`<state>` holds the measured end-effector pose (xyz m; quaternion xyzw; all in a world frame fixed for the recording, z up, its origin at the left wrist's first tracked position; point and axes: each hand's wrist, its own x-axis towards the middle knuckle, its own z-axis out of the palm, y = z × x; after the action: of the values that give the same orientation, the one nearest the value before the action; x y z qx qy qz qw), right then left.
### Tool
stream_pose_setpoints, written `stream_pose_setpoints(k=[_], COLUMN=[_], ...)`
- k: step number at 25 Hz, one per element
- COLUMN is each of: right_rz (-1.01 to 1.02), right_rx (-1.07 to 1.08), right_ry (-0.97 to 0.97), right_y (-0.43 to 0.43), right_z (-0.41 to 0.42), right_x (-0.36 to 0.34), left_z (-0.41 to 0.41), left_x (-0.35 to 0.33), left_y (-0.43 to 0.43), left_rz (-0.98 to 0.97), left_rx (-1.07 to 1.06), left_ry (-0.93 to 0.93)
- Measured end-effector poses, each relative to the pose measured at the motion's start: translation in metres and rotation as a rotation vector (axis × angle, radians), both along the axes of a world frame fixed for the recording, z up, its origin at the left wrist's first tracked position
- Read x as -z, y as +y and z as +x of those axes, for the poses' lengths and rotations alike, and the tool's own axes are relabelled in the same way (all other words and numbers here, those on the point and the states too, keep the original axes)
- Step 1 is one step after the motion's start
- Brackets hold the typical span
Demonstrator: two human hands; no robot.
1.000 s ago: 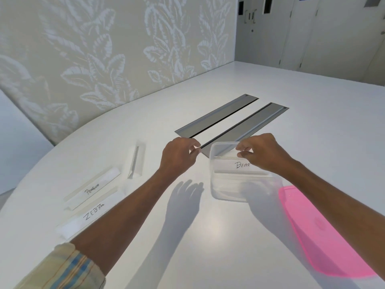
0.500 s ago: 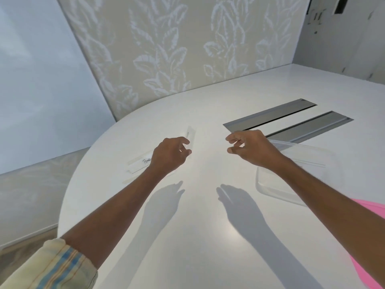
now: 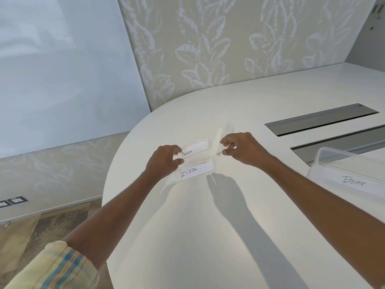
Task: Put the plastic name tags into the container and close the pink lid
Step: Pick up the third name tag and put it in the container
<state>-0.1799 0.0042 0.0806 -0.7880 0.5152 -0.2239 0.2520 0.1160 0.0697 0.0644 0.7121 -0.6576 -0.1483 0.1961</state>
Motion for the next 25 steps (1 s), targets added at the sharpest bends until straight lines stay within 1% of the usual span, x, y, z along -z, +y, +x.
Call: stream_pose_setpoints(k=[5,10,14,20,25], right_rz=[0.064,0.093,0.101,0.066,0.079], right_rx=[-0.031,-0.115,-0.185,-0.212,-0.203], right_ry=[0.099,0.301,0.418,0.427,0.4], right_y=[-0.016,-0.026,-0.034,-0.037,-0.03], right_z=[0.045,0.071,0.079,0.082,0.077], right_x=[0.026,0.047,0.055,0.058,0.055], left_z=[0.03,0.044,0.047,0.047,0.044], left_x=[0.026,0.047,0.058,0.062,0.063], left_y=[-0.005,-0.006,-0.005,-0.007,-0.007], left_rz=[0.102,0.204,0.222,0.213,0.215], left_rx=[-0.009,0.03,0.064,0.094,0.073], left_ry=[-0.001,-0.029,-0.04,-0.095,-0.084])
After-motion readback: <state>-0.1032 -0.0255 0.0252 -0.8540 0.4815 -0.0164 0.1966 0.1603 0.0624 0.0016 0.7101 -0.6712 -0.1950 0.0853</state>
